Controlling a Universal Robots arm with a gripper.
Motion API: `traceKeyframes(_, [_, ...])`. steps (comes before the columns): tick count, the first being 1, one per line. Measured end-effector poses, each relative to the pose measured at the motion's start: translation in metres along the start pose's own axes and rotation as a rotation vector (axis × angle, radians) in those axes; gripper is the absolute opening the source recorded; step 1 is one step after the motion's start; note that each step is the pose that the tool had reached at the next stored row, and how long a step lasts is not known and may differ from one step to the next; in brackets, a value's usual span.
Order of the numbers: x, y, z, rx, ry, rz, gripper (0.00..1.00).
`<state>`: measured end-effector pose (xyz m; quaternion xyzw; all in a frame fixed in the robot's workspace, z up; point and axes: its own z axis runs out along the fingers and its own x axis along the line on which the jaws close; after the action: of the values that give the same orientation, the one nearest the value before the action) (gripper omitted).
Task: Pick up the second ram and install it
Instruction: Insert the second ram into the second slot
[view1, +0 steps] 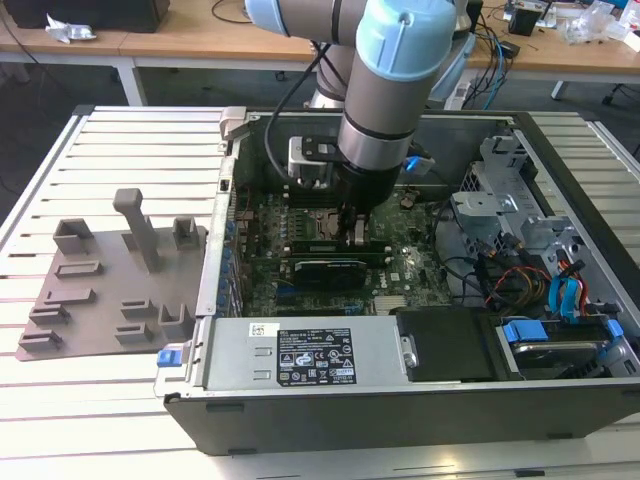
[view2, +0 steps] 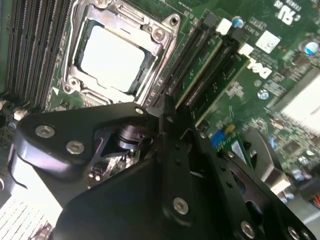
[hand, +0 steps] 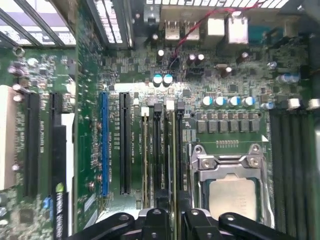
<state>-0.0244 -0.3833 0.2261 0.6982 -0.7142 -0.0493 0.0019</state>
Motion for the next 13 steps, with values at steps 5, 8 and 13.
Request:
traceKeyframes(5, [-0.0118,0.0032,-0.0422,0.0007,0.0098,0.001,0.10])
traceKeyframes(8, [-0.0119,0.0033,-0.0425,0.0007,0.0096,0.001,0.10])
traceKeyframes(13, [-0.0119,0.0033,-0.0430,0.0007,0.0096,0.001,0.10])
